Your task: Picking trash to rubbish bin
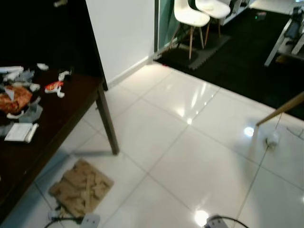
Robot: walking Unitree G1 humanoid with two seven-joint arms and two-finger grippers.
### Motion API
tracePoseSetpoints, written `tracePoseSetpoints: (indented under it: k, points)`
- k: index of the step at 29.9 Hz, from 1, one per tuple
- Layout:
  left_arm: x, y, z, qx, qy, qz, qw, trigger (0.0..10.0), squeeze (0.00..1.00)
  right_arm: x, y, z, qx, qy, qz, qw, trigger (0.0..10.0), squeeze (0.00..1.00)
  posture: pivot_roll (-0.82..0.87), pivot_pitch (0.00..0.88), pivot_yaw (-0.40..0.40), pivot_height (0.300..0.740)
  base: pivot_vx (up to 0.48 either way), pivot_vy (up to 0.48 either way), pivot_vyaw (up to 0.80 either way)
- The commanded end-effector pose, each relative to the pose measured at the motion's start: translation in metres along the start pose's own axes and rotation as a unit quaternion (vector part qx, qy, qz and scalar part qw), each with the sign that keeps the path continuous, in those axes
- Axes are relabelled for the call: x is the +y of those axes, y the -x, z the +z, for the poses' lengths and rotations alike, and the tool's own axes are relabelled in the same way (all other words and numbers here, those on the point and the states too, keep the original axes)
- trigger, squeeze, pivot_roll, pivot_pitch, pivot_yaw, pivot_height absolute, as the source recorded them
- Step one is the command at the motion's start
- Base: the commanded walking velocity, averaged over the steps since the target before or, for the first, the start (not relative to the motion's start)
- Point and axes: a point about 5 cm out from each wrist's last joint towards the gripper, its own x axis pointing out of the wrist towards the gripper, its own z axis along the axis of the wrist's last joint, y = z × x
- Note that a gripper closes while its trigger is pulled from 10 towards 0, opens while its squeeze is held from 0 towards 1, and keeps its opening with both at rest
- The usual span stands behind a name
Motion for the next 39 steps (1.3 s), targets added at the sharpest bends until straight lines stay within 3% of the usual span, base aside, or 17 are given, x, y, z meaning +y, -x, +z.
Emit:
tracePoseSetpoints:
  k: [1,15,39]
  points:
    - [-0.0049,0.0001,-0.0097,0.016,-0.002,-0.009,1.0,10.0,0.0,0.0091,-0.0009,0.0003,0.0,-0.001,0.013,1.0,10.0,0.0,0.02,0.071,0.036,0.74,0.0,0.0,0.78]
    - [-0.0102,-0.0008,-0.0103,0.019,-0.008,-0.009,1.0,10.0,0.0,0.0092,-0.0009,0.0003,0.0,0.006,0.013,1.0,10.0,0.0,0.02,0.059,0.032,0.74,0.0,0.0,0.78]
    - [-0.005,-0.0002,-0.0081,0.017,-0.009,-0.006,1.0,10.0,0.0,0.0104,-0.0011,0.0011,-0.002,0.009,0.014,1.0,10.0,0.0,0.02,0.065,0.038,0.74,0.0,0.0,0.78]
